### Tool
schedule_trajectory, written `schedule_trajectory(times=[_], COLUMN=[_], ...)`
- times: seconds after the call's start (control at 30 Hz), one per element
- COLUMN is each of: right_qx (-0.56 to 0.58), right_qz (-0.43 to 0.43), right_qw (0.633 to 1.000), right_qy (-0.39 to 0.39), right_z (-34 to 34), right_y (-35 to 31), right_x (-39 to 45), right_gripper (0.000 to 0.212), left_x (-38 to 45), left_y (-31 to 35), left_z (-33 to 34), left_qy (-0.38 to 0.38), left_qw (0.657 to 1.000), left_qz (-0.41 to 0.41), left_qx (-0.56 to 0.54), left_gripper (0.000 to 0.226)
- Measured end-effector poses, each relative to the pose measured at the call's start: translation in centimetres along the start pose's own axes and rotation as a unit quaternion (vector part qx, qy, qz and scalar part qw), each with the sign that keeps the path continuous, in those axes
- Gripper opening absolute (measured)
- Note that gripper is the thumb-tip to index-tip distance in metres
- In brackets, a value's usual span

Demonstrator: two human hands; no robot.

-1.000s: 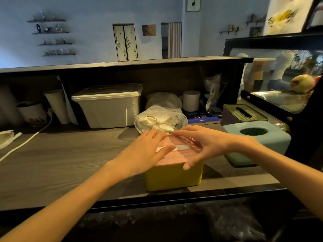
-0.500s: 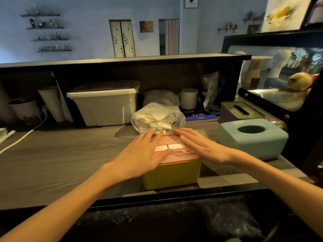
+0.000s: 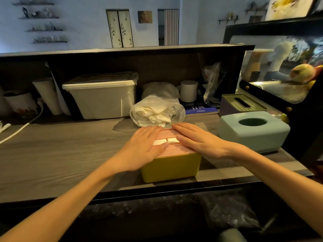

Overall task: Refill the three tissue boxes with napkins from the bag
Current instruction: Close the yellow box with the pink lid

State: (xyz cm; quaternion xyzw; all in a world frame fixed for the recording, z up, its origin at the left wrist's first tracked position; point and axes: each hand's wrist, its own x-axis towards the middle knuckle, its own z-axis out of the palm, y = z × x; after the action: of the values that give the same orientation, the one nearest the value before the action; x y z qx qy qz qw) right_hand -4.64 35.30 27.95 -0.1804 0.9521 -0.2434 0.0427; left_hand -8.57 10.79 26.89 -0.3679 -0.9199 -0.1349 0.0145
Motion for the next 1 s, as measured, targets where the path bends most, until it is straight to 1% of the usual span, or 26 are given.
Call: schedule_trajectory(times=[0.07,0.2,0.27,0.33,0.47,0.53,0.6,0.7,0.87,1.0], right_qx=[0.004,0.006,0.019,0.030,0.036,0.037,0.025,0.023,0.089,0.066], right_qz=[0.000,0.007,0.010,0.012,0.008,0.005,0.000,-0.003,-0.010,0.002], right_qw=[1.000,1.000,0.999,0.999,0.999,0.998,0.998,0.998,0.993,0.994], right_qy=[0.007,0.020,0.027,0.034,0.040,0.047,0.055,0.061,0.080,0.091], right_z=[0.1,0.3,0.3,0.4,0.5,0.6,0.7,0.8,1.2,0.5], right_y=[0.0,-0.2,-0.3,-0.3,-0.3,-0.2,-0.1,0.1,0.7,0.7], right_x=[-0.1,-0.1,-0.1,-0.1,-0.1,-0.1,0.0,0.1,0.5,1.5], right_gripper=[0.067,0.062,0.062,0.062,0.061,0.061,0.061,0.060,0.051,0.048], left_x=[-0.2,-0.7,-0.8,-0.7,-0.2,0.1,0.1,0.1,0.3,1.4], left_y=[0.3,1.0,1.1,1.2,1.3,1.6,2.0,2.1,2.0,1.7], left_z=[0.0,0.0,0.0,-0.3,-1.7,-2.0,-1.6,-0.7,-0.4,-0.5], left_qy=[0.002,0.041,0.037,0.019,-0.035,-0.033,-0.026,-0.015,0.018,0.046], left_qw=[1.000,0.998,0.998,0.999,0.998,0.997,0.998,0.998,0.998,0.997], left_qz=[-0.003,-0.002,-0.009,-0.016,-0.046,-0.060,-0.059,-0.047,-0.050,-0.048], left_qx=[0.013,0.043,0.046,0.039,-0.010,-0.016,0.016,0.029,0.020,-0.034], left_gripper=[0.100,0.084,0.076,0.074,0.083,0.094,0.101,0.100,0.090,0.087])
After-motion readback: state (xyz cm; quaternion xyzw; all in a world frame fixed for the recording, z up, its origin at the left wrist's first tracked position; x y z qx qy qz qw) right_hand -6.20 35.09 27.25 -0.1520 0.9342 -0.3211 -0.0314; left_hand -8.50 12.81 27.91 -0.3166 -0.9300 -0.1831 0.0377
